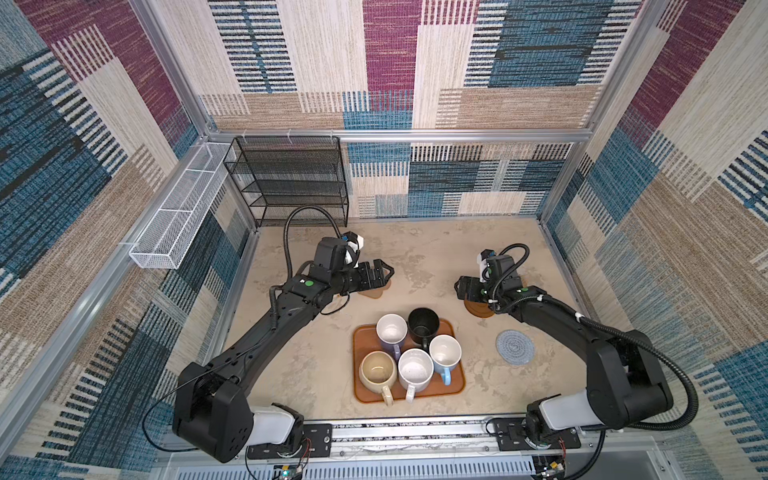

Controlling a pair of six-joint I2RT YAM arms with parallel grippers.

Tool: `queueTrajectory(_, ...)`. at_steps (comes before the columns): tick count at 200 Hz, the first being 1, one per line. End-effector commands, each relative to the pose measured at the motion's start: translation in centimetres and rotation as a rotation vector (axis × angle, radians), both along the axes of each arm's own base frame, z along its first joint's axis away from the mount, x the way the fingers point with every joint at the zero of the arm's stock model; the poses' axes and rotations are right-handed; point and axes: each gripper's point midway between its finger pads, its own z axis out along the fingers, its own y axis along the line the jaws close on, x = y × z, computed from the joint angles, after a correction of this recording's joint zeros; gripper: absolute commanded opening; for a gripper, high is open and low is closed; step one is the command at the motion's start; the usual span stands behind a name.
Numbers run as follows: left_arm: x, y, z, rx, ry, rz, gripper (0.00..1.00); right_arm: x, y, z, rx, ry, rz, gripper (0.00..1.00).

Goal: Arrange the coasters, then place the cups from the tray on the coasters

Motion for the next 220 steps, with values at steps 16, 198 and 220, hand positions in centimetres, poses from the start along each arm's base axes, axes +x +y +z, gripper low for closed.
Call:
queueTrajectory(16, -2.3, -3.6, 2.0, -0.13, -0.01, -0.212, 1.0, 0.2, -0.6, -1.6, -0.023, 0.037, -0.027, 0.86)
queueTrajectory(198, -2.9, -5.9, 0.9, -0.023, -0.021, -0.246, 0.98, 0.3, -0.3, -6.4, -0.072, 0.167, 0.003, 0.54)
queueTrajectory(220, -2.9, -6.0, 0.6, -0.02, -0.02, -0.249, 0.98, 0.7, 0.3, -6.2, -0.061, 0.16, 0.014, 0.51)
